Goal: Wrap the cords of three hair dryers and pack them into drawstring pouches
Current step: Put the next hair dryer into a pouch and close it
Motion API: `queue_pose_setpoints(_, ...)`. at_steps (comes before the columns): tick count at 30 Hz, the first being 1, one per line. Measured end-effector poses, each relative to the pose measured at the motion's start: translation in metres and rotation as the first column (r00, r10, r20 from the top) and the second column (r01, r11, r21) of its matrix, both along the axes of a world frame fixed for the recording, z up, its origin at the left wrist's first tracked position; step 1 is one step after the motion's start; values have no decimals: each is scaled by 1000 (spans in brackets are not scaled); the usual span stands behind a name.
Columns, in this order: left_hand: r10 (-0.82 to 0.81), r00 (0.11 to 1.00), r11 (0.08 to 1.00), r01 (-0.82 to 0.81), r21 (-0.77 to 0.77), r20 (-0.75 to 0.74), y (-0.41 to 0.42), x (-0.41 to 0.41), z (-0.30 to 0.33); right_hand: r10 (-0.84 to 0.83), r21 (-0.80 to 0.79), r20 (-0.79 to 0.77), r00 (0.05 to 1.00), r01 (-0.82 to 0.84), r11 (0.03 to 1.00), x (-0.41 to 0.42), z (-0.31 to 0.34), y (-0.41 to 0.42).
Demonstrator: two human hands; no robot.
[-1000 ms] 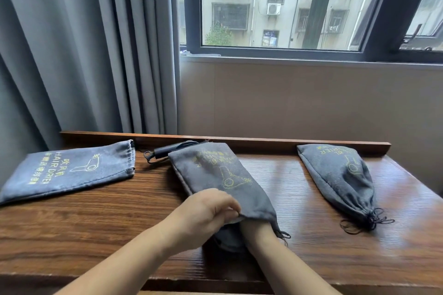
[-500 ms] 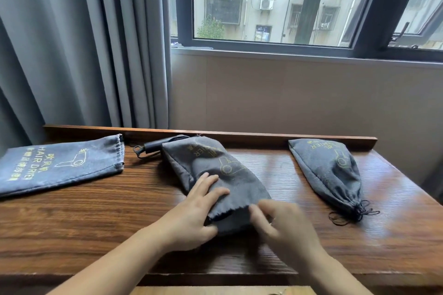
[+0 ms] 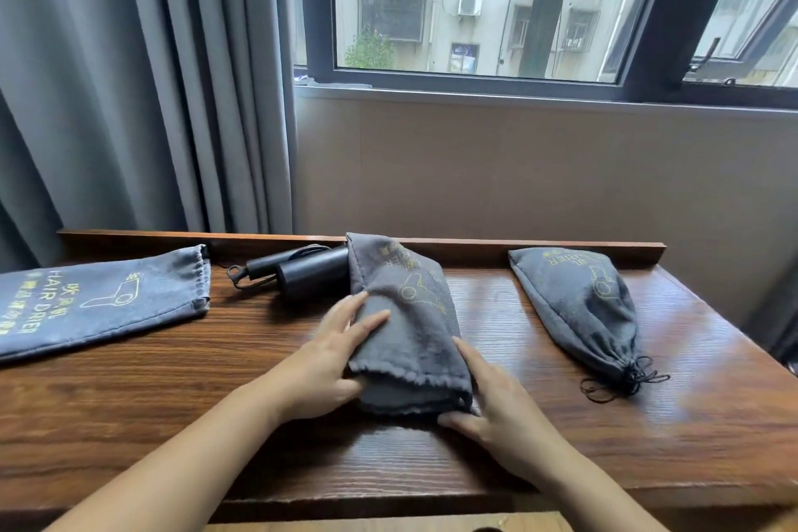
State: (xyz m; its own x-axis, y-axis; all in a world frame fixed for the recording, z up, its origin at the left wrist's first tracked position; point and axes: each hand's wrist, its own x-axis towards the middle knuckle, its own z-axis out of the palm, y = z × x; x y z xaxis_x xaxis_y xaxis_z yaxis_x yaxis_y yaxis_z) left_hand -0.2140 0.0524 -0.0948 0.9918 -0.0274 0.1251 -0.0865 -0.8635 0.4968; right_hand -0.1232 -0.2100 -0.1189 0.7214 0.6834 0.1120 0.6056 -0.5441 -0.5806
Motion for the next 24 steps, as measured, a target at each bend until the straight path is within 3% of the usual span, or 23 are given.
queue_pose_setpoints(3, 177, 984, 983, -178, 48, 31, 13, -20, 3, 4, 98, -69, 998, 3, 995, 1, -4, -7)
queue_pose_setpoints(5, 259, 966, 966, -258, 14, -26, 17, -29, 10, -6, 124, -37, 999, 10, 992, 5, 0, -12)
queue_pose_setpoints(10, 229, 962, 965, -244, -96, -148, 27, -47, 14, 26, 131, -72, 997, -16, 991, 10, 19, -26)
queue_pose_setpoints(18, 201, 969, 979, -203, -3, -143, 40, -62, 16, 33, -32, 64, 997, -31, 999, 20, 30, -47)
queue_pose_setpoints(24, 250, 954, 966, -234, 111, -166, 62, -77, 21, -1, 87, -127, 992, 12, 996, 22, 33, -60)
